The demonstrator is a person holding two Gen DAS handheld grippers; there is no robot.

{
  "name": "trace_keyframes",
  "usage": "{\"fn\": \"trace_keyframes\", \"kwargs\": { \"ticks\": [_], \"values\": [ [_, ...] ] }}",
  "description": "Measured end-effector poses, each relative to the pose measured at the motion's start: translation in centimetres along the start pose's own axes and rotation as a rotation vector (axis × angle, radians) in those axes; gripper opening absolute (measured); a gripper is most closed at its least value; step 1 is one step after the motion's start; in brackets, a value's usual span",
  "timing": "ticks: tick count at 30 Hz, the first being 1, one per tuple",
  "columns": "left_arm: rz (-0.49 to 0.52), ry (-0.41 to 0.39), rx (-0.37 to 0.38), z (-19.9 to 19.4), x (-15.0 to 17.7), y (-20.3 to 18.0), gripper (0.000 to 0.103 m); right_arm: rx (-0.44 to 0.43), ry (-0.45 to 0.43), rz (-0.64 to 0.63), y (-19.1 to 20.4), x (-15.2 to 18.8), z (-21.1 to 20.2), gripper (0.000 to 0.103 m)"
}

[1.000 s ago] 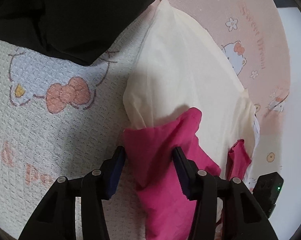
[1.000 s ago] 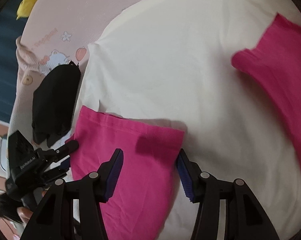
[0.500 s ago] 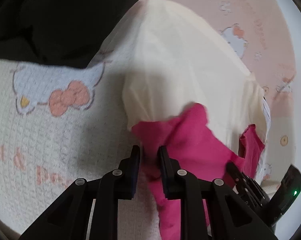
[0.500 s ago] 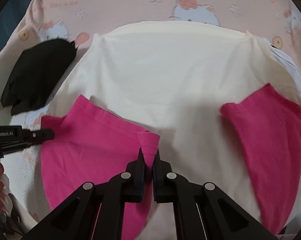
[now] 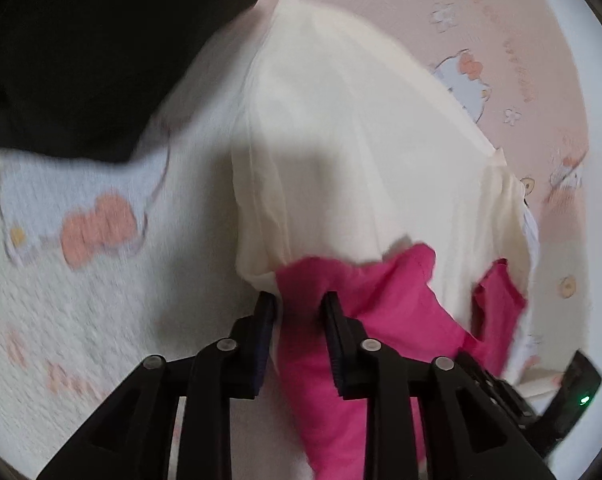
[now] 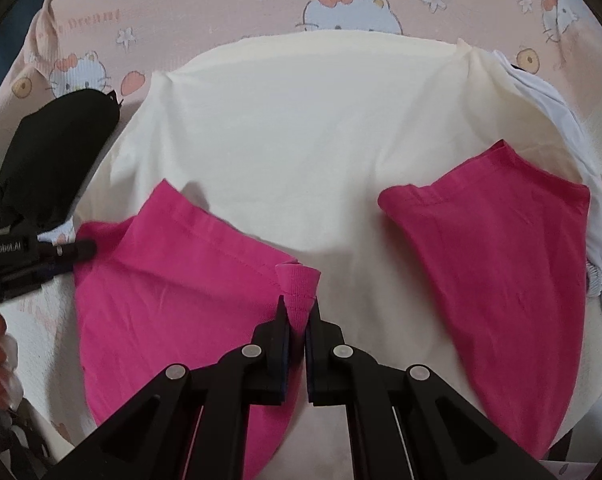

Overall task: Fold clothes
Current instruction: 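Open the right gripper and release the magenta sleeve on the cream garment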

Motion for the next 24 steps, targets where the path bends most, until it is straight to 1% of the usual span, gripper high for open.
{"fn": "trace_keyframes", "kwargs": {
  "ticks": [2,6,7,10,14,17,18,19,20,21,22,23,24],
  "values": [
    [0.041,-0.038,-0.048,-0.3,-0.1,-0.1,0.011,-0.007,0.017,0.003,-0.1,0.3,0.2,0.003],
    [0.019,-0.042,-0.086,-0.5,0.4,1.5,0.01,-0.019,0.051,0.008,-0.3,0.9,0.5,0.003],
    [-0.008,-0.037,-0.064,-0.4,0.6,2.2,0.01,-0.021,0.061,0.009,-0.4,1.1,0.6,0.003],
    [-0.097,-0.026,0.058,-0.1,1.3,3.5,0.01,-0.024,0.09,0.007,-0.4,1.6,1.1,0.003],
    [-0.143,-0.01,0.151,-0.8,1.7,3.9,0.012,0.007,0.098,-0.049,0.0,1.7,1.4,0.003],
    [-0.148,-0.007,0.176,-2.0,1.9,4.1,0.012,0.029,0.098,-0.116,0.4,1.9,0.9,0.009],
    [-0.145,-0.014,0.181,-2.5,1.9,4.2,0.012,0.026,0.094,-0.123,0.4,2.0,0.6,0.012],
    [-0.141,-0.019,0.186,-2.9,1.9,4.2,0.012,0.014,0.092,-0.119,0.4,2.1,0.2,0.021],
    [-0.138,-0.021,0.196,-2.9,1.6,4.1,0.015,0.002,0.089,-0.114,0.3,2.2,-0.2,0.026],
    [-0.145,-0.014,0.209,-2.3,0.4,3.1,0.019,-0.019,0.088,-0.105,0.3,2.2,-0.7,0.035],
    [-0.154,-0.009,0.225,-1.8,-0.5,2.3,0.034,-0.06,0.089,-0.084,0.3,2.1,-1.1,0.04],
    [-0.17,-0.008,0.254,-1.7,-0.6,2.4,0.056,-0.085,0.094,-0.072,0.3,1.9,-1.4,0.04],
    [-0.187,-0.009,0.281,-1.5,-0.7,2.4,0.064,-0.107,0.095,-0.062,0.4,1.6,-1.8,0.04]
  ]
}}
Point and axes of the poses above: each gripper's, at about its wrist camera, not at the fingertips, and z roughly the way its jaws point, y to its left, x to its underside, the point moved 8 cm from there along z, roughly the way its jaws point, and after that the axes turned 15 degrees about y, right-handed, at the moved point
